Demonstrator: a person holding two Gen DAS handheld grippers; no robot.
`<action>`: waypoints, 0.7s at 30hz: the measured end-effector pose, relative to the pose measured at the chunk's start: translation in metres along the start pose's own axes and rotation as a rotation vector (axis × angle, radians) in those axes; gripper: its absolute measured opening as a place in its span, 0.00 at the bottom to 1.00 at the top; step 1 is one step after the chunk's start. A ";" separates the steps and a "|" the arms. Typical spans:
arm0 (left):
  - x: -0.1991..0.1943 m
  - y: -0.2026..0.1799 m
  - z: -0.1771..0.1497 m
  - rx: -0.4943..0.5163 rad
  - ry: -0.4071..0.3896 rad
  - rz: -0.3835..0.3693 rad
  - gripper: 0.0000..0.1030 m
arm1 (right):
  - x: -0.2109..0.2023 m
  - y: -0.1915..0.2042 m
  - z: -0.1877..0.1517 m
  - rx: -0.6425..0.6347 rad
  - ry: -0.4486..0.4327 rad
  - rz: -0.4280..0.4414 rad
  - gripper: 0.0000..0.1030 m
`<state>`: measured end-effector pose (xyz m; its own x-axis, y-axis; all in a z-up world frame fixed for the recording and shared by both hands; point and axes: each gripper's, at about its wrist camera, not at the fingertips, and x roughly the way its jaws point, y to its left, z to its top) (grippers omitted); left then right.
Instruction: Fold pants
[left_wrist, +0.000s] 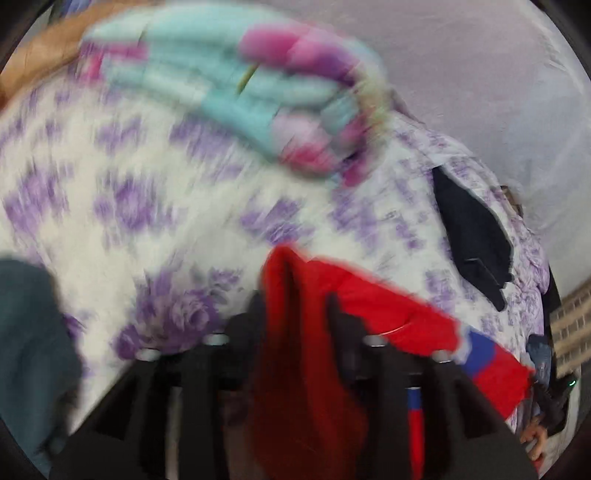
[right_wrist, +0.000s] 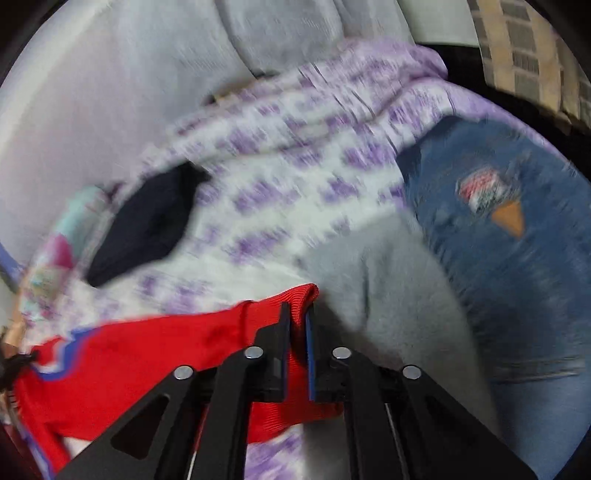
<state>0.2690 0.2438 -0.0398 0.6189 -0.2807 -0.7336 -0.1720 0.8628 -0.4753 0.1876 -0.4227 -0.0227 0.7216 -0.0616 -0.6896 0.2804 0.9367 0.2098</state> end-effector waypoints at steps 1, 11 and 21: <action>-0.001 0.006 0.001 -0.023 -0.004 -0.044 0.42 | 0.004 -0.001 -0.004 -0.016 -0.016 -0.020 0.20; -0.068 0.004 -0.002 0.062 -0.158 -0.095 0.57 | -0.041 0.021 -0.019 -0.142 -0.151 -0.024 0.27; -0.031 -0.023 -0.017 0.218 -0.069 0.110 0.78 | -0.015 0.026 -0.030 -0.195 -0.029 -0.023 0.52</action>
<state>0.2407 0.2253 -0.0139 0.6575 -0.1571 -0.7369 -0.0763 0.9591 -0.2726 0.1645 -0.3868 -0.0276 0.7349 -0.0909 -0.6721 0.1710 0.9838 0.0539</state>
